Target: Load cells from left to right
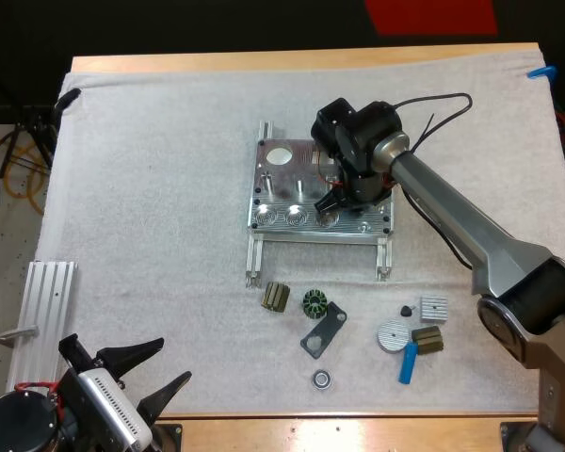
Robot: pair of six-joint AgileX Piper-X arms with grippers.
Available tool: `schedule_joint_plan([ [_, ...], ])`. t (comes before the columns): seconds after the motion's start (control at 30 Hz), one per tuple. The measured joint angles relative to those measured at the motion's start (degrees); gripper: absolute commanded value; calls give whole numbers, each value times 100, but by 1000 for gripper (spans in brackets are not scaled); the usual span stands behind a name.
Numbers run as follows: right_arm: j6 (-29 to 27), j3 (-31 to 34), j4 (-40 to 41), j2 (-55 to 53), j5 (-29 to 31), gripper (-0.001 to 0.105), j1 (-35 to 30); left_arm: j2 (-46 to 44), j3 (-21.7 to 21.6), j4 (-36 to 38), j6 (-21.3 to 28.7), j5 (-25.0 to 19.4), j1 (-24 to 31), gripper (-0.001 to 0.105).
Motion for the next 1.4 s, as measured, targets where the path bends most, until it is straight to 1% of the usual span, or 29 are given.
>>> schedule_joint_plan([
  [0.17, 11, 0, 13, 0, 0, 1, 0, 0, 0, 0, 0, 0, 0, 47],
  [0.2, 11, 0, 13, 0, 0, 6, 0, 0, 0, 0, 0, 0, 0, 47],
  [0.23, 23, 0, 13, 0, 0, 14, 0, 0, 0, 0, 0, 0, 0, 47],
  [0.27, 29, 0, 13, 0, 0, 17, 0, 0, 0, 0, 0, 0, 0, 47],
  [0.33, 28, 0, 13, 0, 0, 39, 0, 0, 0, 0, 0, 0, 0, 47],
  [0.43, -11, 0, 111, 15, 215, 53, -52, 0, 0, 0, 0, 0, 0, 47],
  [0.6, -29, 0, 148, 14, 342, 54, -78, 0, 0, 0, 0, 0, 0, 47],
  [0.8, -270, 0, 161, 14, 365, 54, -78, 0, 0, 0, 0, 0, 0, 47],
  [1.0, -355, 0, 91, -57, 381, 54, -30, 0, 0, 0, 0, 0, 0, 47],
  [1.07, -396, 0, 70, -89, 320, 54, -31, 0, 0, 0, 0, 0, 0, 47],
  [1.23, -395, 0, 57, -113, -287, 54, -31, 0, 0, 0, 0, 0, 0, 47],
  [1.4, -395, 0, 57, -113, -427, 54, -31, 0, 0, 0, 0, 0, 0, 47],
])
